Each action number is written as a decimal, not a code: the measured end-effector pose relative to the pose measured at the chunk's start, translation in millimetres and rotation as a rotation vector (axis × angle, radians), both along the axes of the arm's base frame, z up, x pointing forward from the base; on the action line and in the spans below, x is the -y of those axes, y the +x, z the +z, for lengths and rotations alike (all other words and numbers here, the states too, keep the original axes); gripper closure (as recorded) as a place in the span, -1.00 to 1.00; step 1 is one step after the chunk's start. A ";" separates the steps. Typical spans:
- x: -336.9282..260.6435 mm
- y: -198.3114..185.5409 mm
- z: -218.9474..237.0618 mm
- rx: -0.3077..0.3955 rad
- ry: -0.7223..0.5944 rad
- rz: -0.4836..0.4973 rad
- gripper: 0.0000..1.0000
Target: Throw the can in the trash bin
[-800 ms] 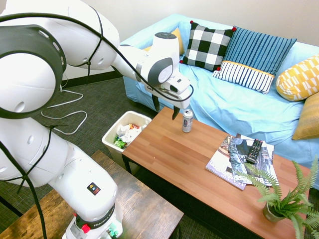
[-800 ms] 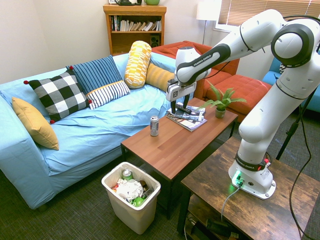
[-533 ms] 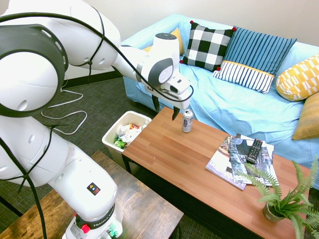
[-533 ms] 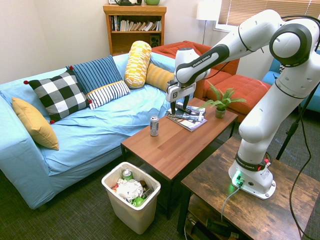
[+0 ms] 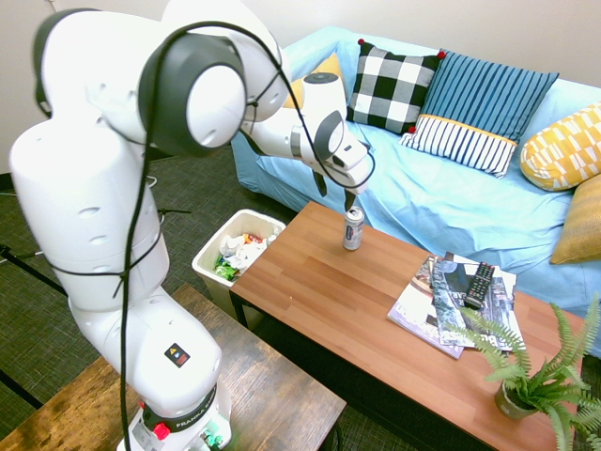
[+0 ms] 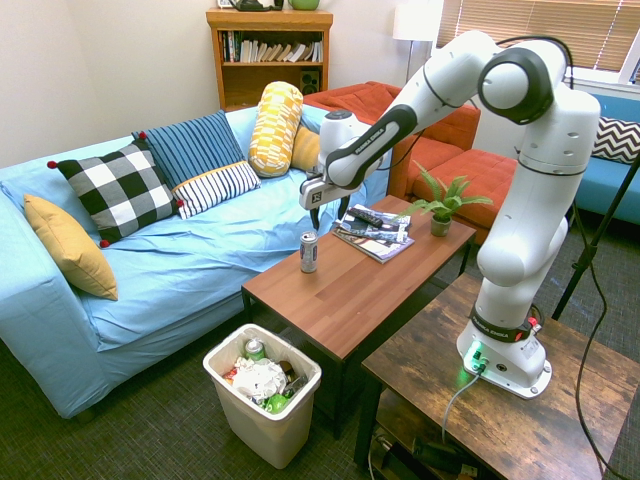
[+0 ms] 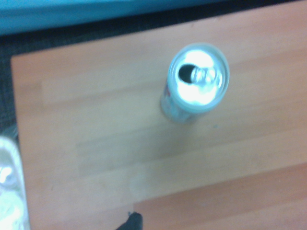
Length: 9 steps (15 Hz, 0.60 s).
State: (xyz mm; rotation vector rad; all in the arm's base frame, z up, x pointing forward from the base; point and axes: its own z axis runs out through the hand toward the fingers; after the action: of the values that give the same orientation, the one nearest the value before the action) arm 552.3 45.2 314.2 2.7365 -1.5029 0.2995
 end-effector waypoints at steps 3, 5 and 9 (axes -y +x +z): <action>0.5 45.1 -31.5 -0.010 -0.008 -0.039 -1.00; -4.9 61.1 -53.2 -0.027 -0.016 -0.048 -1.00; -5.3 70.5 -80.7 -0.052 -0.035 -0.073 -1.00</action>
State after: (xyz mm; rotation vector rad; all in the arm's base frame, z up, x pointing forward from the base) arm 622.8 50.6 233.5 2.6340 -1.5654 0.2485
